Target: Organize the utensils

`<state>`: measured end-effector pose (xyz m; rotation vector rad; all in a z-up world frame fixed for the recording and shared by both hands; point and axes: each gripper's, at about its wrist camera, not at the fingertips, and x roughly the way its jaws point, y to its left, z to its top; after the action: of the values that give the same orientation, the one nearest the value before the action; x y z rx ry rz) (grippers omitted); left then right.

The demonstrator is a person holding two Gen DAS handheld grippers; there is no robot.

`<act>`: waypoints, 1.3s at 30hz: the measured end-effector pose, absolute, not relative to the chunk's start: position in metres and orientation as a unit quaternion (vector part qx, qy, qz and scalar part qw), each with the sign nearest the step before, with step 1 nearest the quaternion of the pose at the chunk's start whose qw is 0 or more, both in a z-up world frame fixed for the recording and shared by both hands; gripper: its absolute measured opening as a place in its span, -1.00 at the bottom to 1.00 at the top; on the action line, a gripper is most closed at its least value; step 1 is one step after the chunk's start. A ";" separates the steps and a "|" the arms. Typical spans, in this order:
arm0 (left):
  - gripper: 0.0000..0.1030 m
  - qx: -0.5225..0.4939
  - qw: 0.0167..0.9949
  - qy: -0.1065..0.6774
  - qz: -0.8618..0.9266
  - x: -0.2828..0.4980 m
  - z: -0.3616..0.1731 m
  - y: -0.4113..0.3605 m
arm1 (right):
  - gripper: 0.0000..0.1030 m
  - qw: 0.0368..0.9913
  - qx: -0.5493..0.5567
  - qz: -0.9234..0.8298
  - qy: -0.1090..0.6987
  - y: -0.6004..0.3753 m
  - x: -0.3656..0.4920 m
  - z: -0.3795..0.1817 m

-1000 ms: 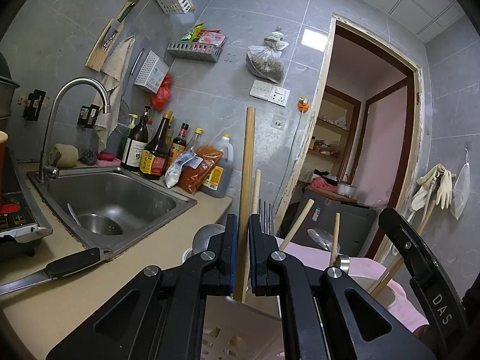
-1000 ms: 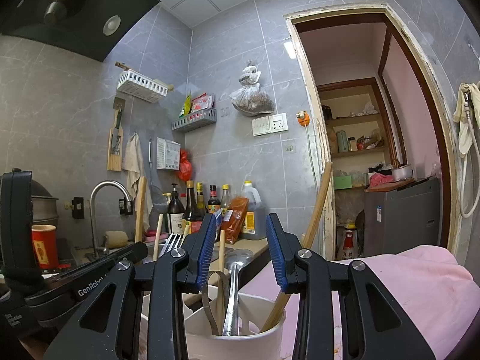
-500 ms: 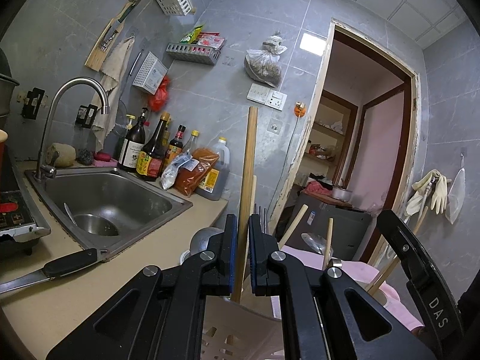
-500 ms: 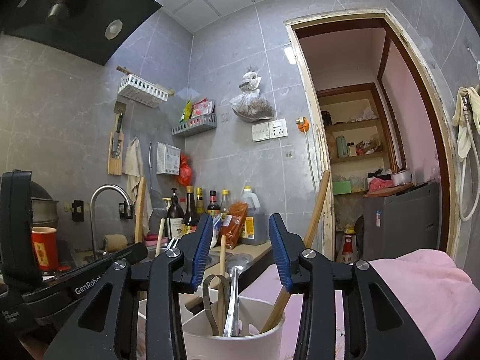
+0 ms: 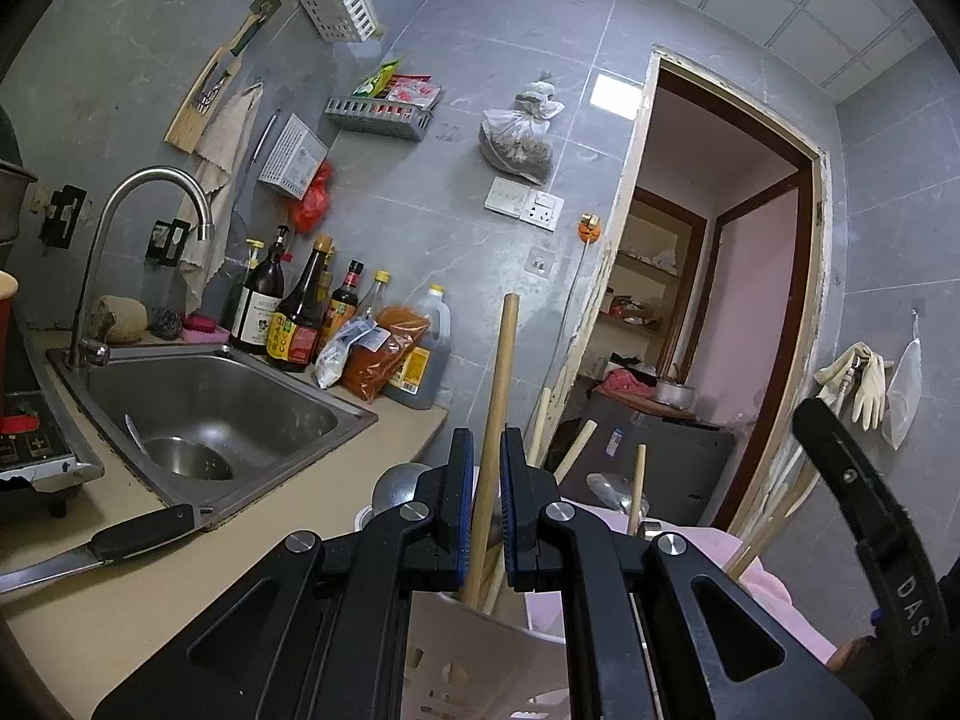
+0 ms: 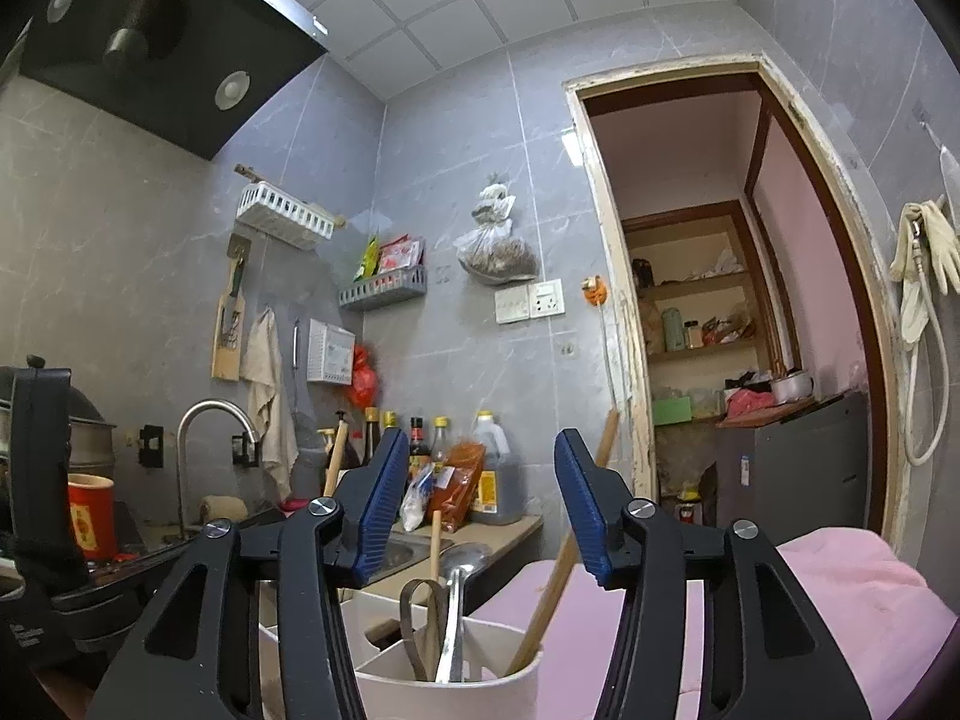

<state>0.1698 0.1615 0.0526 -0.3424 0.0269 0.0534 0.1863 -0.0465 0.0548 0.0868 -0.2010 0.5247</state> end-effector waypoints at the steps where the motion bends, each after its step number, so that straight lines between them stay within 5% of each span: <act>1: -0.87 -0.170 0.985 0.013 0.026 0.169 0.053 0.161 | 0.02 0.960 0.044 0.255 -0.102 -0.049 0.185 0.056; 5: -0.60 -0.171 0.985 0.009 0.019 0.166 0.055 0.160 | 0.04 0.963 0.045 0.242 -0.107 -0.059 0.179 0.057; 10: -0.57 -0.169 0.986 0.007 0.009 0.160 0.059 0.155 | 0.19 0.970 0.048 0.222 -0.091 -0.070 0.181 0.057; 22: -0.05 -0.162 0.987 0.019 -0.017 0.145 0.062 0.137 | 0.46 0.978 0.052 0.193 -0.056 -0.095 0.174 0.052; 39: 0.82 -0.163 0.982 0.086 -0.050 0.128 0.052 0.116 | 0.94 0.985 0.068 0.157 0.001 -0.139 0.151 0.049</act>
<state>0.1285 0.1161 0.0515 -0.3278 0.1727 -0.1006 0.1508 -0.1389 0.0489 0.1367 0.0026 0.3160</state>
